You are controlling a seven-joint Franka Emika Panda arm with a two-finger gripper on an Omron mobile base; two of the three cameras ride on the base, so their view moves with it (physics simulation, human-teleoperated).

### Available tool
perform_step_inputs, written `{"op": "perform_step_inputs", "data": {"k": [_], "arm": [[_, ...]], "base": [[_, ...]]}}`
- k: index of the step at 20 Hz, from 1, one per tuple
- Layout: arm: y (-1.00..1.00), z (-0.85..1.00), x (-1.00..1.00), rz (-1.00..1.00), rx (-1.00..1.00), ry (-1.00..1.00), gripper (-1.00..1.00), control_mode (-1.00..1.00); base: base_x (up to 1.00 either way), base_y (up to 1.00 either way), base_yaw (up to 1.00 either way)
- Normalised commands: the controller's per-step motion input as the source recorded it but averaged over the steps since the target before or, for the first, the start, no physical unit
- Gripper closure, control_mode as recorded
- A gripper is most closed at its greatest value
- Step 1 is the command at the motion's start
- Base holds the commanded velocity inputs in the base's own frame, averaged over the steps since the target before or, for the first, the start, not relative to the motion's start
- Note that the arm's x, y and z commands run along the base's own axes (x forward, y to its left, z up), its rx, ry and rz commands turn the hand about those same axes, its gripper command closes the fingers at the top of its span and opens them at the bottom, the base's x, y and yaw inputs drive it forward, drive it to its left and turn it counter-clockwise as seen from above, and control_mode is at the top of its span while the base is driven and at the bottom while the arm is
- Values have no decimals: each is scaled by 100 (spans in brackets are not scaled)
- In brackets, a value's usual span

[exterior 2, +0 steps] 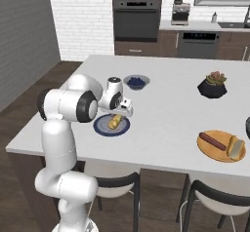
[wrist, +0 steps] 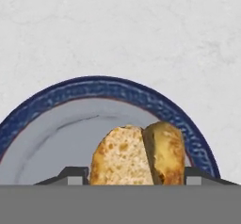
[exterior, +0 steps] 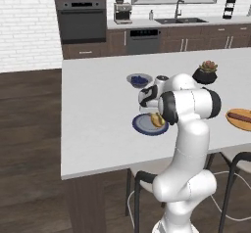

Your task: Place one bun and one sausage from the bowl on each plate.

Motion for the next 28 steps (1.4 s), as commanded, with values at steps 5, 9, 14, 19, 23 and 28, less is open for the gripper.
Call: {"op": "perform_step_inputs", "data": {"k": [5,9,14,19,23,28], "arm": [[2,1,-4,0,0,0,-100,-100],[1,31,-7,0,0,-2,-100,-100],[0,51,-21,-4,0,-1,-100,-100],[0,64,-77,-1,-1,0,-100,-100],[0,65,-75,0,0,7,-100,-100],[0,52,-56,0,0,12,-100,-100]], "base": [[0,0,0],[0,0,0],[0,0,0],[0,0,0],[0,0,0],[0,0,0]]}}
